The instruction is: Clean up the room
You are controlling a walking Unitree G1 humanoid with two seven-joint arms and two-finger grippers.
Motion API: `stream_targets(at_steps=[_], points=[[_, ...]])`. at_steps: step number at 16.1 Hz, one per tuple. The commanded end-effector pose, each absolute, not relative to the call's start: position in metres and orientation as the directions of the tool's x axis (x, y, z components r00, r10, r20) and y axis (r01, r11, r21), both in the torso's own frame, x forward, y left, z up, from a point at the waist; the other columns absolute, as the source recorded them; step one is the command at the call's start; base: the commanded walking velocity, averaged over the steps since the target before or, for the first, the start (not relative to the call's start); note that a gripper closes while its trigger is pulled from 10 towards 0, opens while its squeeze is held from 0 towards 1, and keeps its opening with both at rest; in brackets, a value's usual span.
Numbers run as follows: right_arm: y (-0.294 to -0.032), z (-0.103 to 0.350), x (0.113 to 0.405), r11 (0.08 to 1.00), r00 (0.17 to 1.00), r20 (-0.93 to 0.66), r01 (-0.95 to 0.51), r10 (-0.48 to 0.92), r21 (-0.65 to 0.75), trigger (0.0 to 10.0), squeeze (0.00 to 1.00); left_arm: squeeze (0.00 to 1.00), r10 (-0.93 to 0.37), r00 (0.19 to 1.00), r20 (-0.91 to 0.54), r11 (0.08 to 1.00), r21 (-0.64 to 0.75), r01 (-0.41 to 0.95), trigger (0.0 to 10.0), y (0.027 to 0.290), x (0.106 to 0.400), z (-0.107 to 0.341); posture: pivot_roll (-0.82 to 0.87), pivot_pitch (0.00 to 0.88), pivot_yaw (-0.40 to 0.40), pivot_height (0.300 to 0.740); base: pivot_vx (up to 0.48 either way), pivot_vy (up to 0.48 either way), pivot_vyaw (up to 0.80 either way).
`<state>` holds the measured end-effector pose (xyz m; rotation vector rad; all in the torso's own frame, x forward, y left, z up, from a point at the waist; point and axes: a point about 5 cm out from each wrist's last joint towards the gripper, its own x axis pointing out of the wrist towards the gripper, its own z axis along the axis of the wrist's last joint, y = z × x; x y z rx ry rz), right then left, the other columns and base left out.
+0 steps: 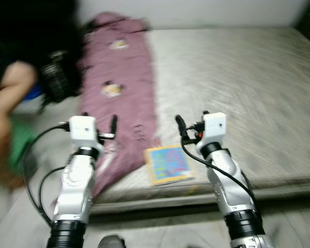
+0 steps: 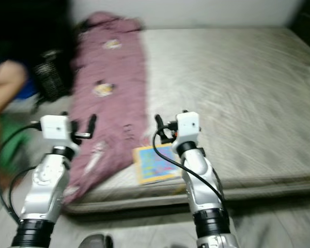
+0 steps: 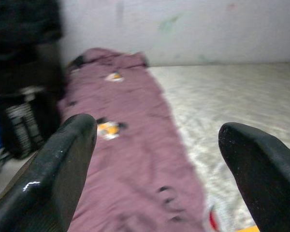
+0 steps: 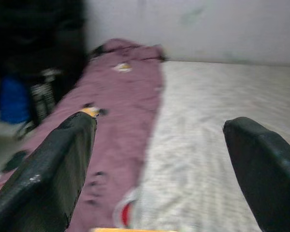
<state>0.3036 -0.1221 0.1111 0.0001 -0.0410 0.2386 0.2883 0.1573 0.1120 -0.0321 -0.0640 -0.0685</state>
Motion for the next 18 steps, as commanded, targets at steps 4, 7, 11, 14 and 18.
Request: stream_targets(at_steps=[4,7,11,14,18], points=[[-0.1327,0.1074,0.3033,0.981,0.98,0.027,-0.195,0.195,-0.005,10.0,0.0,0.0,-0.088,0.995,0.056,0.995,-0.045,0.09,10.0,0.1471,0.2895,0.1112,0.0,0.056,0.008,0.74,0.0,0.0,0.0],[-0.1324,0.1076,0.3037,0.981,0.981,0.029,-0.192,0.192,-0.001,10.0,0.0,0.0,-0.089,0.994,0.058,0.995,-0.041,0.091,10.0,0.1466,0.2899,0.1118,0.0,0.056,0.01,0.74,0.0,0.0,0.0],[-0.1318,0.1078,0.3041,0.98,0.98,0.035,-0.196,0.197,-0.019,10.0,0.0,0.0,-0.086,0.995,0.06,0.995,-0.04,0.088,10.0,0.1434,0.2926,0.1124,-0.01,0.049,0.012,0.74,0.0,0.0,0.4],[-0.1317,0.1082,0.3047,0.981,0.98,0.035,-0.195,0.196,-0.019,10.0,0.0,0.0,-0.084,0.995,0.057,0.995,-0.051,0.086,10.0,0.1435,0.293,0.1121,-0.01,0.05,0.012,0.74,0.0,0.0,0.46],[-0.132,0.1081,0.3052,0.981,0.98,0.034,-0.195,0.196,-0.021,10.0,0.0,0.0,-0.092,0.994,0.057,0.994,-0.055,0.095,10.0,0.1424,0.2941,0.1122,-0.01,0.049,0.011,0.74,0.0,-0.247,0.0]])
